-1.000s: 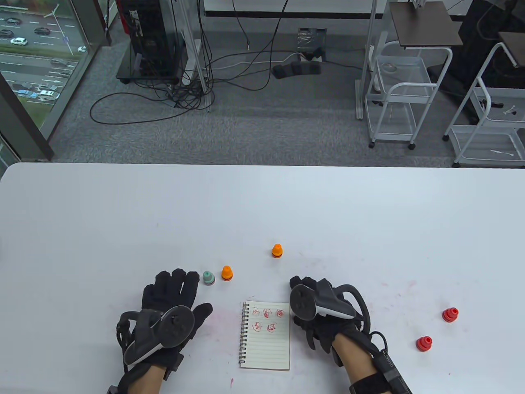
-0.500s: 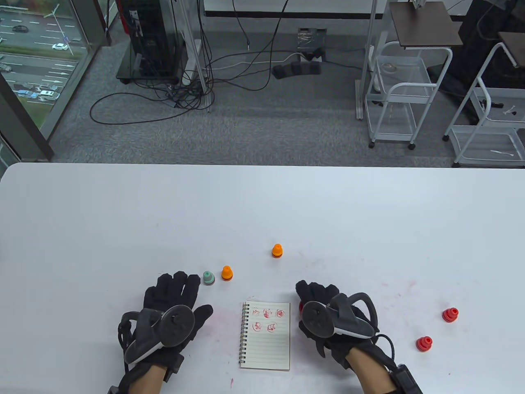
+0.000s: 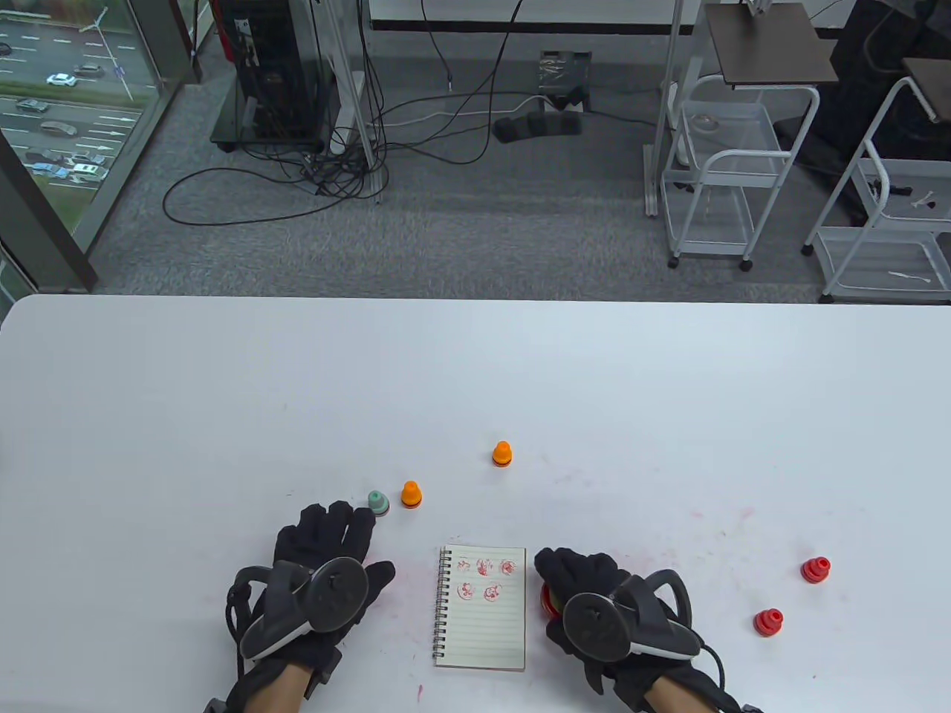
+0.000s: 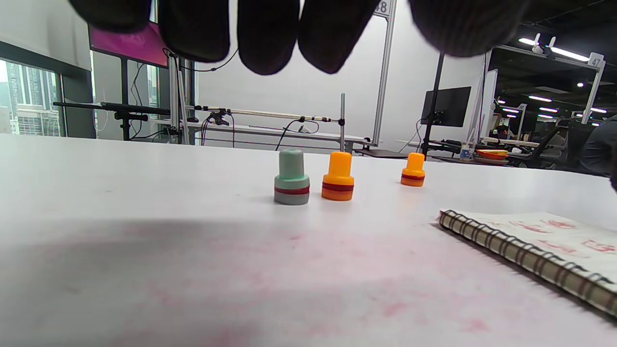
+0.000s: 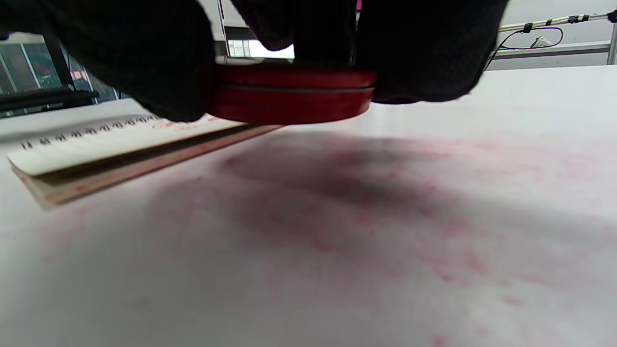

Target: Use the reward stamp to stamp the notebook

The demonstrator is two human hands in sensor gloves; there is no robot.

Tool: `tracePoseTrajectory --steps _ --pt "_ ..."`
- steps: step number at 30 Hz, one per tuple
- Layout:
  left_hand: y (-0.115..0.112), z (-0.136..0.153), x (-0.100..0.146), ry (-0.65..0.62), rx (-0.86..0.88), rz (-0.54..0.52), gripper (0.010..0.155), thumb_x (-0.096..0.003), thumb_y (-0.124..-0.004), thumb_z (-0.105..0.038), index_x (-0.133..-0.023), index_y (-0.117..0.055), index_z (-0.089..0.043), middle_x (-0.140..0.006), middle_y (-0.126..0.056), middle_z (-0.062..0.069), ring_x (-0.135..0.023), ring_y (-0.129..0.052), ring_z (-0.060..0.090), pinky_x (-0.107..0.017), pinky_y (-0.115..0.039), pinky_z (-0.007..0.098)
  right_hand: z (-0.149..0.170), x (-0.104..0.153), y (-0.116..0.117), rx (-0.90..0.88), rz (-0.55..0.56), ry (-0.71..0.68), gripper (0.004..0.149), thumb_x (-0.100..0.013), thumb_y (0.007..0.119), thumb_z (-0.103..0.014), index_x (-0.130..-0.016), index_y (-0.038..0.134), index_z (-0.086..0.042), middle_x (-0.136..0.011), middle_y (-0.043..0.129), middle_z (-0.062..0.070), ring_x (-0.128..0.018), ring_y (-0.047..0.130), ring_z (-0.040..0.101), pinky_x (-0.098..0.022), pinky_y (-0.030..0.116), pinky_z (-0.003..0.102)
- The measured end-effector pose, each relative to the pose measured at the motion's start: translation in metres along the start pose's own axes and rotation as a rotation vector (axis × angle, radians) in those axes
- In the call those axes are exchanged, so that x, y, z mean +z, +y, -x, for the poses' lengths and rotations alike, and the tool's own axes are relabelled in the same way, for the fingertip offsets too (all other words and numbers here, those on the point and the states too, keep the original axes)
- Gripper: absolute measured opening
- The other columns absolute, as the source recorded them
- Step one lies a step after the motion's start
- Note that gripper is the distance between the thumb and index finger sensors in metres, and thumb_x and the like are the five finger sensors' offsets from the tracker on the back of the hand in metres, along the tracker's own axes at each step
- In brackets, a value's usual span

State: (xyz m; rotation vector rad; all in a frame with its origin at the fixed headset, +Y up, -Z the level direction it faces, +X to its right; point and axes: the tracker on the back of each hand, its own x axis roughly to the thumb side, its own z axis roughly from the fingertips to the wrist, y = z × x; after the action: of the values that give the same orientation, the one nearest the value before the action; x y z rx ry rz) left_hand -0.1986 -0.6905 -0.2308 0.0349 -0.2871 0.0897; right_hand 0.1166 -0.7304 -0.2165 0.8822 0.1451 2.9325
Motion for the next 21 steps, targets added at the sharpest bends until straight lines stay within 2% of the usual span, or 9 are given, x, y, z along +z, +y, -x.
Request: tracePoseTrajectory --steps 7,21 --pt "-0.003 0.000 -0.001 0.006 0.000 0.029 0.077 -0.0494 -0.065 -0.059 -0.114 -0.061 -0.017 -0.118 -0.059 0.018 -0.104 -0.064 0.052 -0.071 -0.061 0.068 -0.007 -0.009 0.012 0.039 -0.055 -0.017 0.074 -0.048 0.083 -0.044 -0.106 0.051 -0.011 -0.104 0.068 0.014 -0.085 0.080 0.047 -0.061 0.080 0.052" --pt "-0.004 0.001 -0.001 0.011 0.007 0.035 0.077 -0.0496 -0.064 -0.059 -0.114 -0.060 -0.017 -0.118 -0.059 0.016 -0.104 -0.064 0.052 -0.071 -0.061 0.068 -0.006 -0.007 0.008 0.014 -0.055 -0.003 0.071 -0.049 0.079 -0.043 -0.107 0.049 -0.013 -0.107 0.064 0.013 -0.090 0.075 0.045 -0.064 0.075 0.056"
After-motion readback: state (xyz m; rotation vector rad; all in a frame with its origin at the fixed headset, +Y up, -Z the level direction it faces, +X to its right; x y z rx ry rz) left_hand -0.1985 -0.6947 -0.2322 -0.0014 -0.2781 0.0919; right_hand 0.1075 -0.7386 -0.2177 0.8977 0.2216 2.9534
